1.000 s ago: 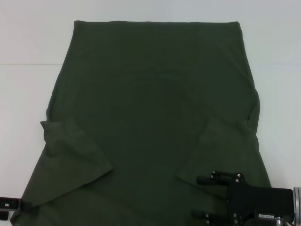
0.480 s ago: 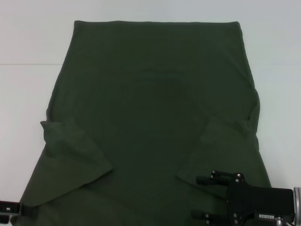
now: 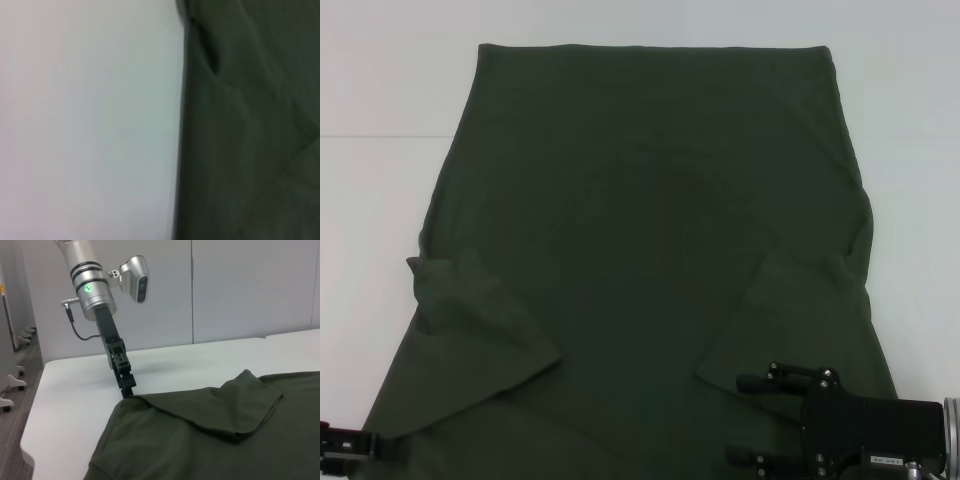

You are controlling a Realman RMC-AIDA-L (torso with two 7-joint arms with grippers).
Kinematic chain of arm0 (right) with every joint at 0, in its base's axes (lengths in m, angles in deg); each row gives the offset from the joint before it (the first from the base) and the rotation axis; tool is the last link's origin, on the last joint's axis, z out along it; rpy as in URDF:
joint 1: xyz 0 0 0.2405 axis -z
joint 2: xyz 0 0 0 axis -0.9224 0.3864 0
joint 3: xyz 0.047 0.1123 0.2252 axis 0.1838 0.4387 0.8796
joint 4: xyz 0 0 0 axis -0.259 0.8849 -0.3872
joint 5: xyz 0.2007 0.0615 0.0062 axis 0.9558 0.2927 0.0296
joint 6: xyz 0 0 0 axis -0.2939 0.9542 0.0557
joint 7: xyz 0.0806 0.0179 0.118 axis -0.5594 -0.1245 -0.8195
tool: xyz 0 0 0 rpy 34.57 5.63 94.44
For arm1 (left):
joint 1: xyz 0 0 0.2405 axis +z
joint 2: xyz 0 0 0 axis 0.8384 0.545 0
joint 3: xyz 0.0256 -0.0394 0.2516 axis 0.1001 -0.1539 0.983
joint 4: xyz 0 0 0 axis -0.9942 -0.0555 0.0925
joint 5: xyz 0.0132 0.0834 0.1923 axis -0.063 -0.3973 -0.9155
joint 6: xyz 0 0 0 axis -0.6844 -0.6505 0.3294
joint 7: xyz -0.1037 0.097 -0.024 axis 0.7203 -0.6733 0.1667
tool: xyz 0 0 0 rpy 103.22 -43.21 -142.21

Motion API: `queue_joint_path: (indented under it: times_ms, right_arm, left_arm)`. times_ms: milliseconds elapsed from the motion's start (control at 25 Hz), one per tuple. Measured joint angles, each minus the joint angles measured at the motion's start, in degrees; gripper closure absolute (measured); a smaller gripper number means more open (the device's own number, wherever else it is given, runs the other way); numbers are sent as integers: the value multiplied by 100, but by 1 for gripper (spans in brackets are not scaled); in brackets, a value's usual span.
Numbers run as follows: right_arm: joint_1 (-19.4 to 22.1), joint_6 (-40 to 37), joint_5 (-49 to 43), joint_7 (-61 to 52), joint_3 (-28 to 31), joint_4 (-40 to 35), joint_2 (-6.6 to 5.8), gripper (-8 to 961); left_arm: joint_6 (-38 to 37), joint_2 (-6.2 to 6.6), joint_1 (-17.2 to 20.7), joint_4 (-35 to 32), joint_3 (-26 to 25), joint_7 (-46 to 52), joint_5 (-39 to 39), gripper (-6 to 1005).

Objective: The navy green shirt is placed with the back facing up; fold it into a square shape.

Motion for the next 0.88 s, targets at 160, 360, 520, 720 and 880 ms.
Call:
queue_joint_path:
  times_ms: [160, 360, 520, 720, 880]
  right_arm:
    - [0, 0, 0, -2, -3, 0, 0, 151]
    - [-4, 0, 0, -3, -5, 0, 0, 151]
    - [-9, 0, 0, -6, -2, 0, 0, 151]
    - [-9, 0, 0, -17, 17, -5, 0, 152]
    - [-9, -33, 0, -22, 42, -21, 0, 152]
  left_arm:
    - [-85, -39, -45, 18, -10, 19, 14, 72]
    - [-150, -104, -122, 18, -15, 23, 23, 74]
    - [-121, -115, -139, 18, -25, 23, 27, 76]
    - [-106, -136, -161, -33, 26, 19, 2, 78]
    - [-89, -233, -147, -307, 61, 8, -10, 80]
